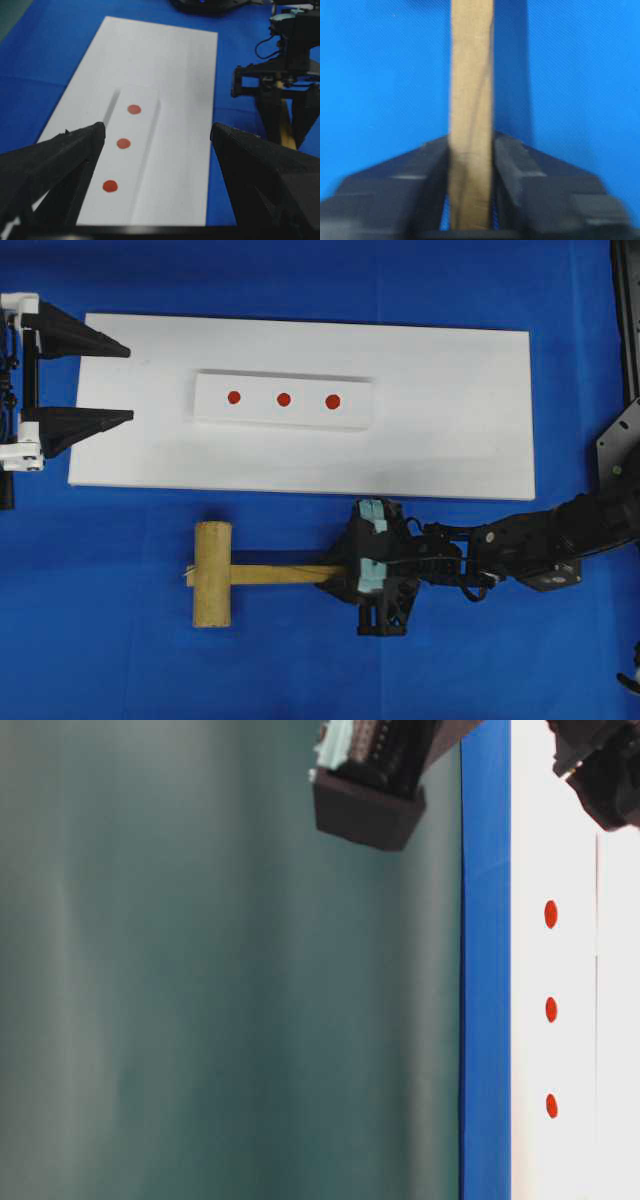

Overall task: Hit the mark with a hammer.
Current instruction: 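Lower the mallet onto the table, open and retract the right gripper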

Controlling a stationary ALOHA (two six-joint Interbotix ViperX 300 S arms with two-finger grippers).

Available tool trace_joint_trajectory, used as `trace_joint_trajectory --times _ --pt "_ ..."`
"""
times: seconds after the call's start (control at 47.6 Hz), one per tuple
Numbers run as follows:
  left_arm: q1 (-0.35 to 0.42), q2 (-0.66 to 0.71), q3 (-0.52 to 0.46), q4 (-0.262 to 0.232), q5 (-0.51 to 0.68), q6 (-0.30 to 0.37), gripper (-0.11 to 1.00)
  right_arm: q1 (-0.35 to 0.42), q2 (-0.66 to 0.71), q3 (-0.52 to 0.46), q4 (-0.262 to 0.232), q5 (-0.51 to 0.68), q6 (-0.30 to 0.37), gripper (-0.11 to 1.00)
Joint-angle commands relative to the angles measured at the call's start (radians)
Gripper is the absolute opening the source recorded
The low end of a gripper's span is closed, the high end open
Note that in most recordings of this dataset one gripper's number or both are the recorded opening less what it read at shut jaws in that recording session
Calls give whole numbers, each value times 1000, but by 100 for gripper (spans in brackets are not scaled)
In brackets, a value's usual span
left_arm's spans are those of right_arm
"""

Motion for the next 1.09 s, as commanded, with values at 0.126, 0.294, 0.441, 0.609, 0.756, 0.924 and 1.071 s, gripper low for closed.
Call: trace_joint_trajectory --times 0.126,0.294,0.441,0.609,0.756,0.924,1.071 --pt "3 3 -9 0 2 -2 84 -9 -100 -3 0 18 -29 72" --pt "3 -8 -9 0 3 -3 84 -38 -233 17 -2 78 -104 84" --pt "3 -14 -9 0 5 0 84 -94 -368 26 -3 166 -206 80" --pt "3 -32 -8 0 8 3 84 -190 -515 40 -3 281 -328 80" --pt "-6 -69 -6 0 17 6 84 -290 -635 72 -3 364 -380 80" --pt "-21 -127 -6 0 60 11 84 -397 -792 149 -15 434 -408 80" --pt "-32 -175 0 5 87 21 84 -433 -930 222 -41 463 -410 79"
